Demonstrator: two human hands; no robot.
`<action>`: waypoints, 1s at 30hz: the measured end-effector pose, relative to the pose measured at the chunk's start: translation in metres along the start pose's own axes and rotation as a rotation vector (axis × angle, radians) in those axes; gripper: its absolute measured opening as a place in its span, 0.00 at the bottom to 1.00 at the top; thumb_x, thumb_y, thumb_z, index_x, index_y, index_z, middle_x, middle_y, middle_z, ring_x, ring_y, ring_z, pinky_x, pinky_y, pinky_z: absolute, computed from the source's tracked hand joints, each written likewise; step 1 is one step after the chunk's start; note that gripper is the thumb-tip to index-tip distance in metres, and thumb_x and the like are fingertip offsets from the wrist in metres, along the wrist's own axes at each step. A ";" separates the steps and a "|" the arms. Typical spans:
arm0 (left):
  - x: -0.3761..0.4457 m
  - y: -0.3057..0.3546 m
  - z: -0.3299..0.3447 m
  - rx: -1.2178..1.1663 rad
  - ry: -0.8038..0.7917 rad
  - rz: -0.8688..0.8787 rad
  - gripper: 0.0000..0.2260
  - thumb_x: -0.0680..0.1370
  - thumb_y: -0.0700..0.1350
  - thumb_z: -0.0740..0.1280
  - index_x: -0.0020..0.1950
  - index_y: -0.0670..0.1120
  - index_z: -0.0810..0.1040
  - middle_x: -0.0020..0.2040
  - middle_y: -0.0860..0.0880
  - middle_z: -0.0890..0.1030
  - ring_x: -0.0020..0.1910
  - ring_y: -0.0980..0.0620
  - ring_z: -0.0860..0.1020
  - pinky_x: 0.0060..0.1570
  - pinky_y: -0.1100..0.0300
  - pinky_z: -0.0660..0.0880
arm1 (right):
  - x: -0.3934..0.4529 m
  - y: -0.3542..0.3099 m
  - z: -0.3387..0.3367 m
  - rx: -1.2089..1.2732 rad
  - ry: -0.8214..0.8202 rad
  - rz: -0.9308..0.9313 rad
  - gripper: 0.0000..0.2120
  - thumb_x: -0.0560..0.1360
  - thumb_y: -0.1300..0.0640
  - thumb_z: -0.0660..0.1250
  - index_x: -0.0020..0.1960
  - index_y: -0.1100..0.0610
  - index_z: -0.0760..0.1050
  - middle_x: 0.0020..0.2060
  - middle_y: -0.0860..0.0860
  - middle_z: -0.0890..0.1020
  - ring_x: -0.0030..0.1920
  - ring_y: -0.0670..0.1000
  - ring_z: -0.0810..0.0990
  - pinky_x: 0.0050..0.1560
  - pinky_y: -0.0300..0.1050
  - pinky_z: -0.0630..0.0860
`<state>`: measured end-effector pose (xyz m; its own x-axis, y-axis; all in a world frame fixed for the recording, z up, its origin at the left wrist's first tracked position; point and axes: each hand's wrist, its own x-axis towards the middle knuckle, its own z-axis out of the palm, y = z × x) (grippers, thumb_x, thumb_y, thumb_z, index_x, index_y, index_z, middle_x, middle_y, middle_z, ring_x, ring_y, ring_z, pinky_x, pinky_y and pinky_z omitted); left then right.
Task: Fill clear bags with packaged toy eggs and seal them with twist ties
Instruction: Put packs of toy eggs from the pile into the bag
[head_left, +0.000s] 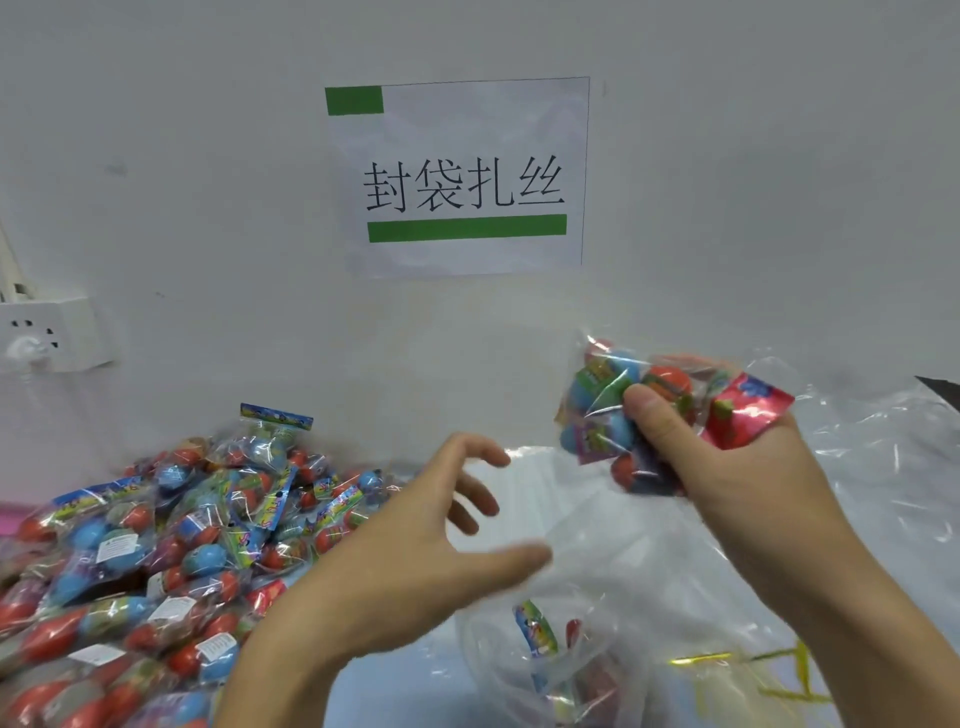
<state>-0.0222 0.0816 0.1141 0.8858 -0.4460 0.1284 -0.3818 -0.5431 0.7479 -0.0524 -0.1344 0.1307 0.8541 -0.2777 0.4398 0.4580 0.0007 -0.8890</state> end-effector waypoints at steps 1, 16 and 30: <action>-0.003 0.001 0.001 0.063 -0.084 -0.031 0.23 0.65 0.67 0.72 0.56 0.71 0.66 0.49 0.67 0.75 0.47 0.67 0.76 0.45 0.64 0.78 | 0.000 -0.003 -0.004 -0.006 0.002 -0.003 0.22 0.63 0.45 0.74 0.54 0.53 0.81 0.42 0.51 0.88 0.42 0.51 0.88 0.34 0.39 0.82; 0.017 0.001 0.022 -0.083 0.351 0.011 0.14 0.76 0.36 0.67 0.38 0.54 0.84 0.30 0.58 0.79 0.32 0.60 0.77 0.35 0.67 0.73 | -0.008 -0.007 -0.006 -0.285 -0.332 -0.072 0.21 0.67 0.60 0.80 0.56 0.47 0.79 0.45 0.48 0.86 0.38 0.56 0.87 0.33 0.46 0.84; 0.000 0.015 0.013 0.282 0.035 0.036 0.28 0.79 0.43 0.66 0.72 0.69 0.64 0.60 0.67 0.65 0.55 0.73 0.69 0.44 0.76 0.71 | -0.011 -0.014 -0.010 -0.839 -0.480 0.040 0.14 0.65 0.53 0.80 0.47 0.44 0.80 0.37 0.44 0.84 0.29 0.48 0.83 0.35 0.50 0.84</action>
<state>-0.0313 0.0641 0.1168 0.8769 -0.4466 0.1777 -0.4673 -0.7057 0.5326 -0.0707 -0.1410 0.1373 0.9603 0.1297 0.2469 0.2601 -0.7361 -0.6249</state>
